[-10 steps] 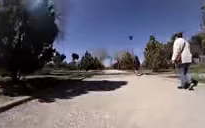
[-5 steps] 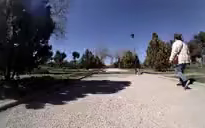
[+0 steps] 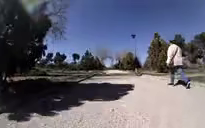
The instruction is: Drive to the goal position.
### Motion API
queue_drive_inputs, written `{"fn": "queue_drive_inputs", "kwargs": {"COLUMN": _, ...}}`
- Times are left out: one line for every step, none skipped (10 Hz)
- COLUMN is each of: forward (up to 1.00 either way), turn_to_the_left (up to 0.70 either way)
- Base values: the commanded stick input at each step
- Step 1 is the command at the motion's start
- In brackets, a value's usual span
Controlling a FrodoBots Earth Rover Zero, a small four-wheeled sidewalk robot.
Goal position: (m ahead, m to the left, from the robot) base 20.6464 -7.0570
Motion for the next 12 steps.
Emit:
{"fn": "queue_drive_inputs", "kwargs": {"forward": 0.85, "turn_to_the_left": 0.00}}
{"fn": "queue_drive_inputs", "kwargs": {"forward": 0.85, "turn_to_the_left": 0.00}}
{"fn": "queue_drive_inputs", "kwargs": {"forward": 0.85, "turn_to_the_left": 0.00}}
{"fn": "queue_drive_inputs", "kwargs": {"forward": 0.85, "turn_to_the_left": 0.00}}
{"fn": "queue_drive_inputs", "kwargs": {"forward": 0.85, "turn_to_the_left": 0.00}}
{"fn": "queue_drive_inputs", "kwargs": {"forward": 0.85, "turn_to_the_left": 0.00}}
{"fn": "queue_drive_inputs", "kwargs": {"forward": 0.85, "turn_to_the_left": -0.06}}
{"fn": "queue_drive_inputs", "kwargs": {"forward": 0.85, "turn_to_the_left": -0.19}}
{"fn": "queue_drive_inputs", "kwargs": {"forward": 0.85, "turn_to_the_left": -0.33}}
{"fn": "queue_drive_inputs", "kwargs": {"forward": 0.85, "turn_to_the_left": -0.06}}
{"fn": "queue_drive_inputs", "kwargs": {"forward": 0.85, "turn_to_the_left": -0.04}}
{"fn": "queue_drive_inputs", "kwargs": {"forward": 0.85, "turn_to_the_left": -0.02}}
